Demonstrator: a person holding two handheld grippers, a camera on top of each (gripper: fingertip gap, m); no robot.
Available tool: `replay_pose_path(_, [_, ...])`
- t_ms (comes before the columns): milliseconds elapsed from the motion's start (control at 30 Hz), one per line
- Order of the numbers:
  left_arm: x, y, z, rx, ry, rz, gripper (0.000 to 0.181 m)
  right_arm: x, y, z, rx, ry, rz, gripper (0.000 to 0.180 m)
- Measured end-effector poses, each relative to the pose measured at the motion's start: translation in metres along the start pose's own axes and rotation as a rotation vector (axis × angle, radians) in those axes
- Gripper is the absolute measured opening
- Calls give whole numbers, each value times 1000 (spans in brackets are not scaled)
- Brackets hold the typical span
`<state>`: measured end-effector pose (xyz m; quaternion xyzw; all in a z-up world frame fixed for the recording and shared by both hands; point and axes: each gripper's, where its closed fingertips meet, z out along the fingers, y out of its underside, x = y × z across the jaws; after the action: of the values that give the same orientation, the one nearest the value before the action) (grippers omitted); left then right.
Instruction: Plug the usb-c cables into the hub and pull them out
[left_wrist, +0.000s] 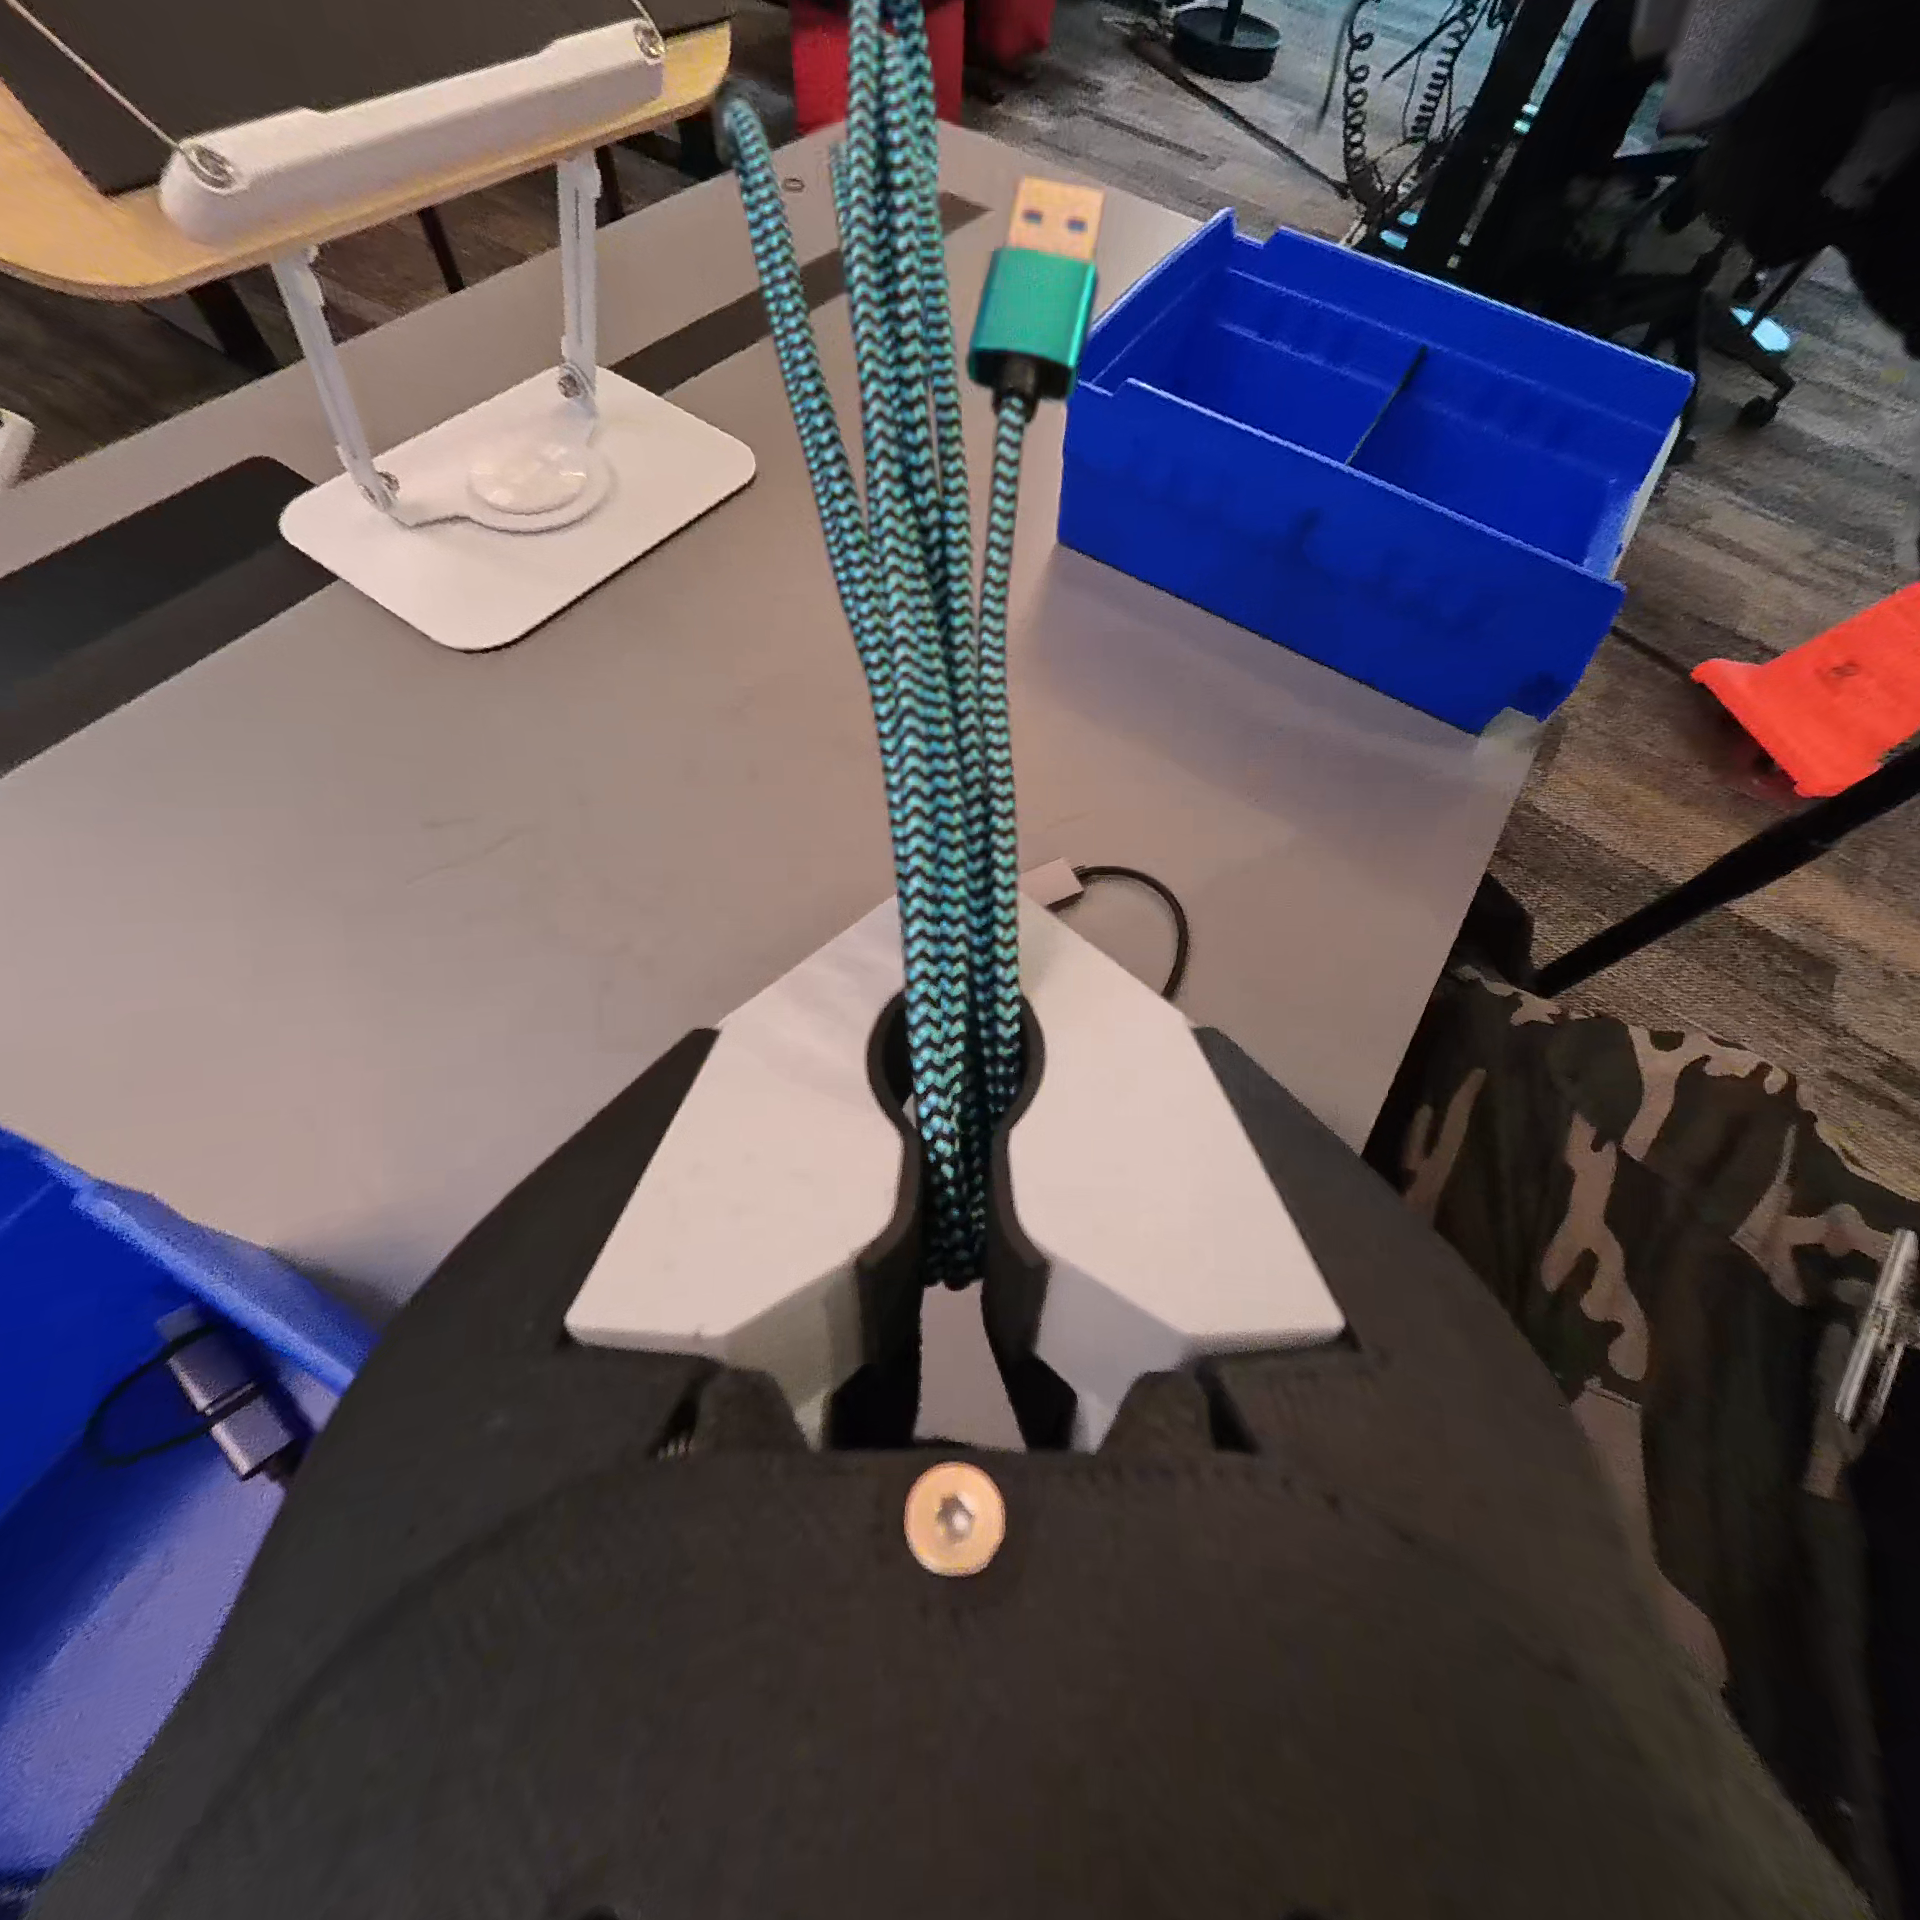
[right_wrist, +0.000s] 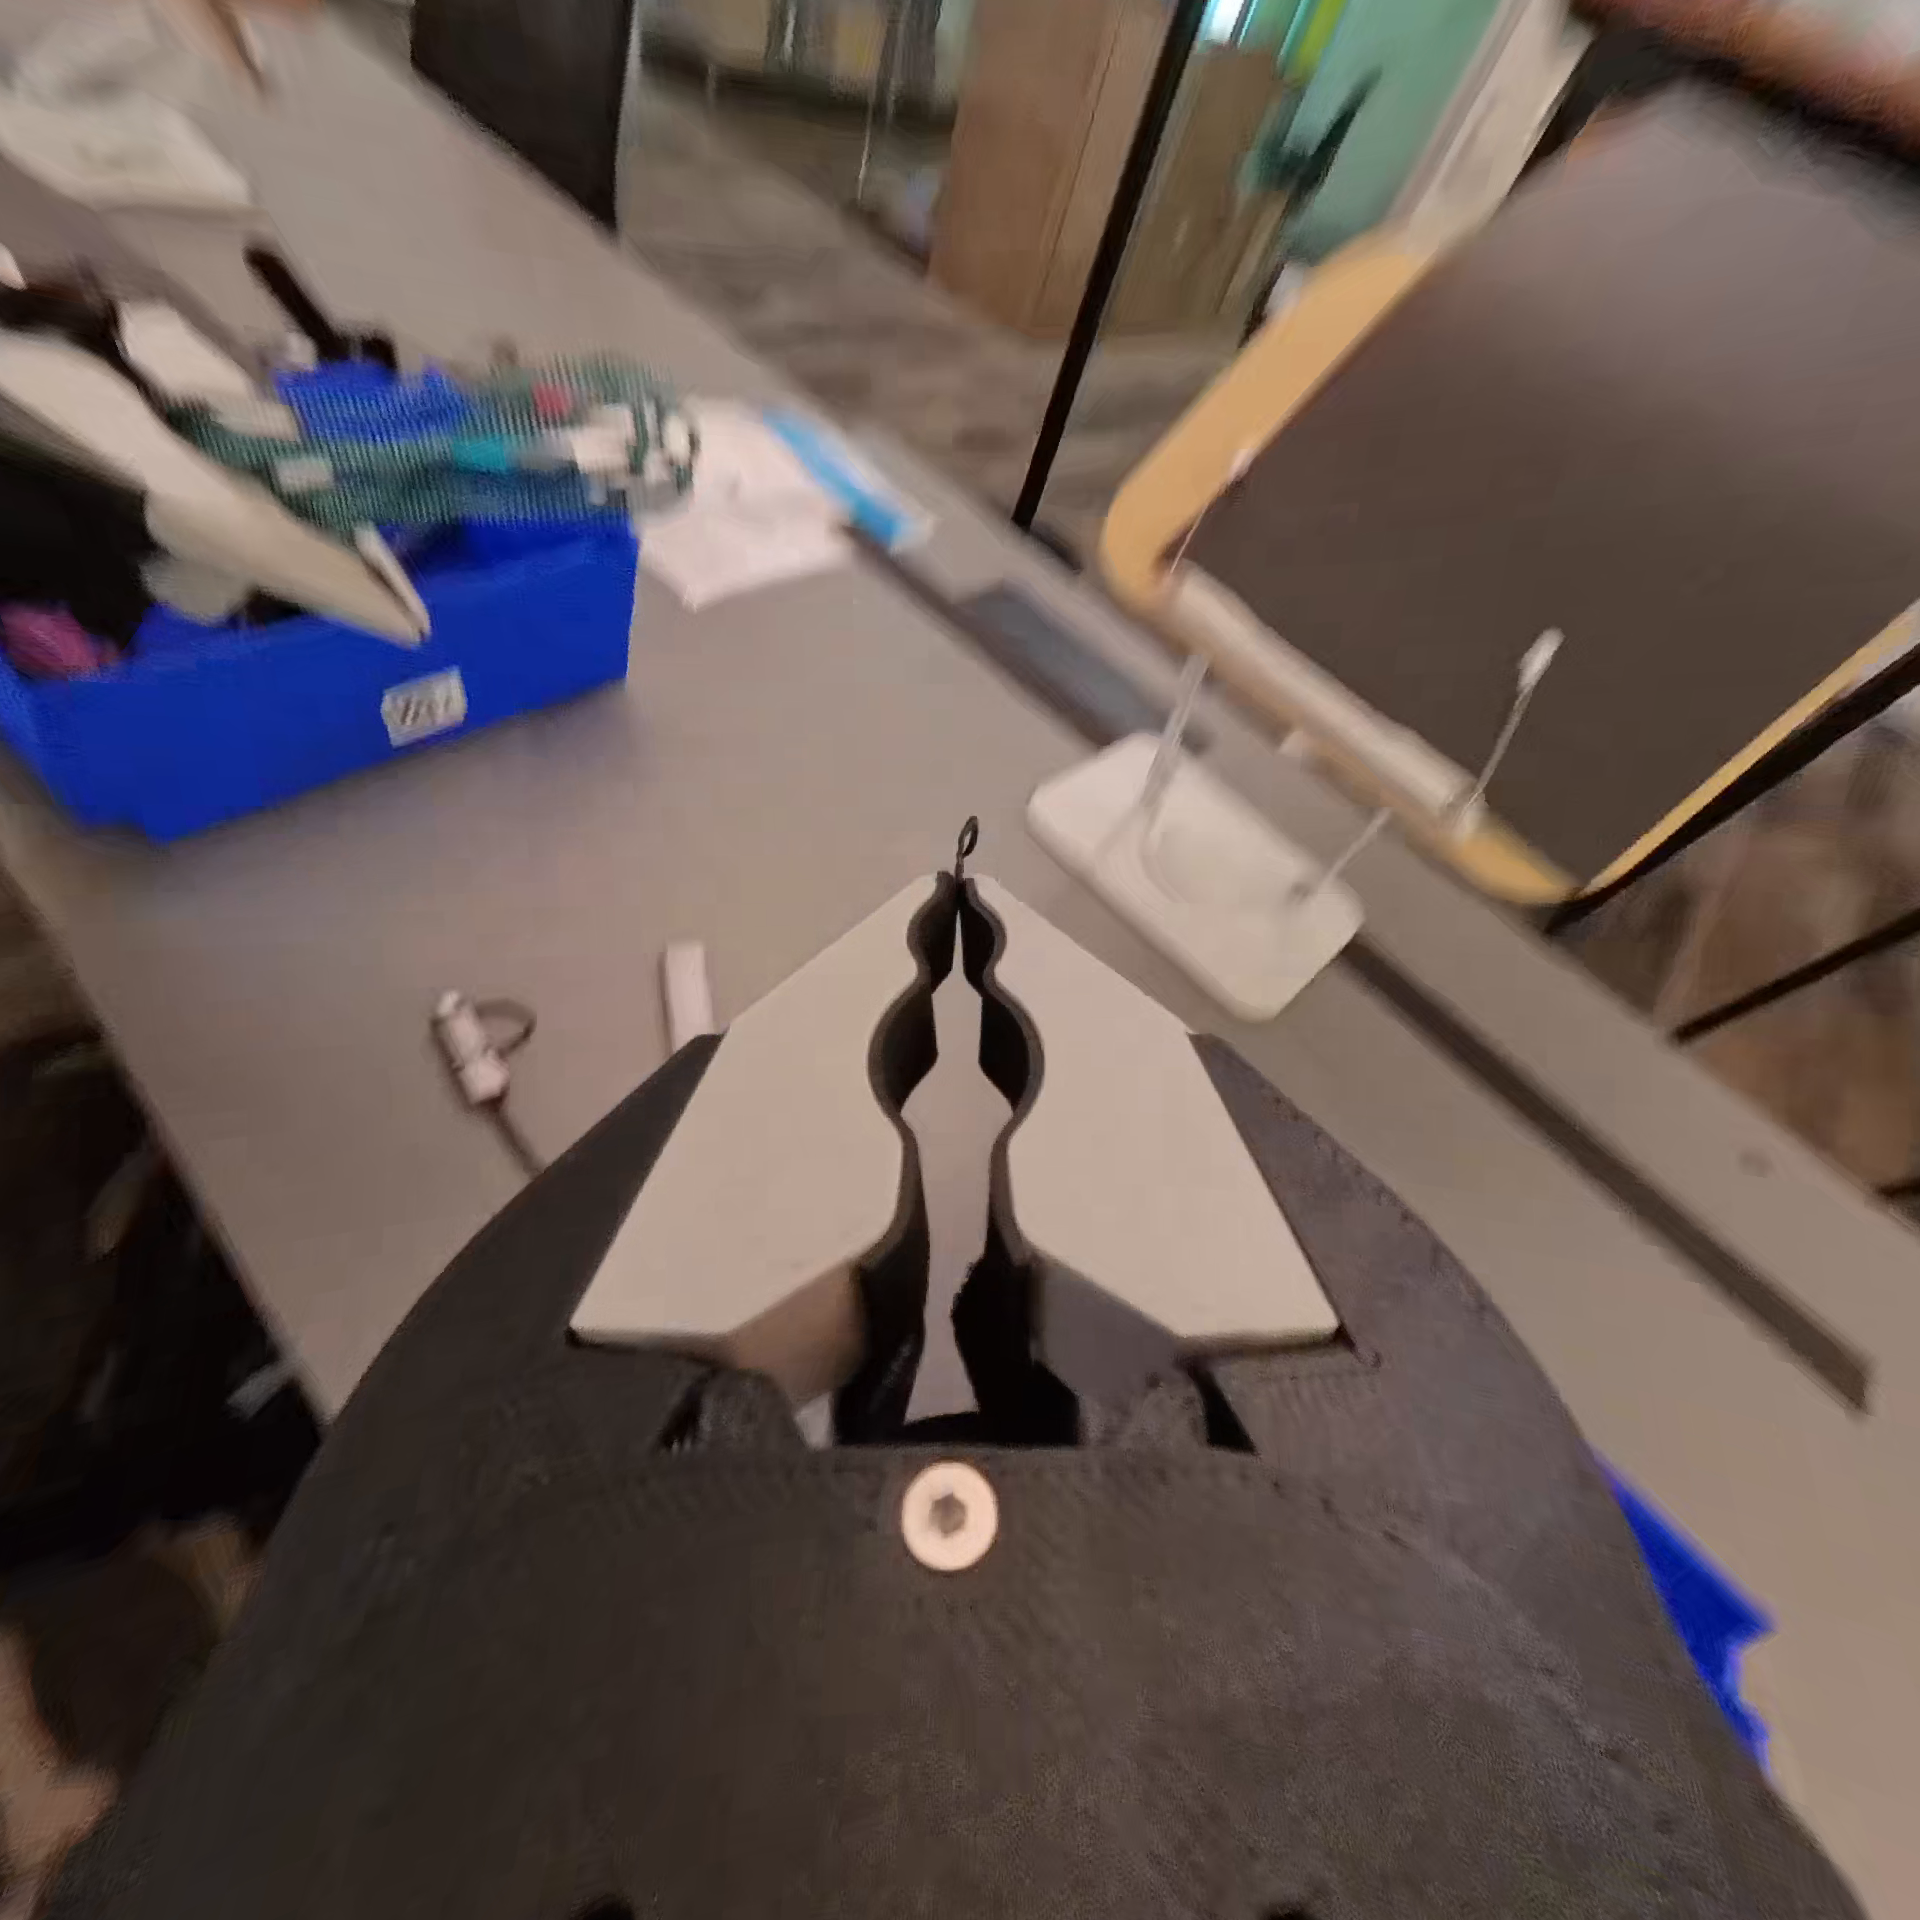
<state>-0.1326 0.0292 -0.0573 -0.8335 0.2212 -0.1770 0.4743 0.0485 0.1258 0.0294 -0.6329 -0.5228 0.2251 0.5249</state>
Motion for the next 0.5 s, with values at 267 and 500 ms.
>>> replay_pose_path(267, [9, 10, 10, -55, 30, 6, 0, -22, 154, 61, -600, -110, 41, 0])
replay_pose_path(500, [20, 23, 19, -118, 67, 29, 0, -27, 198, 86, -734, -70, 77, 42])
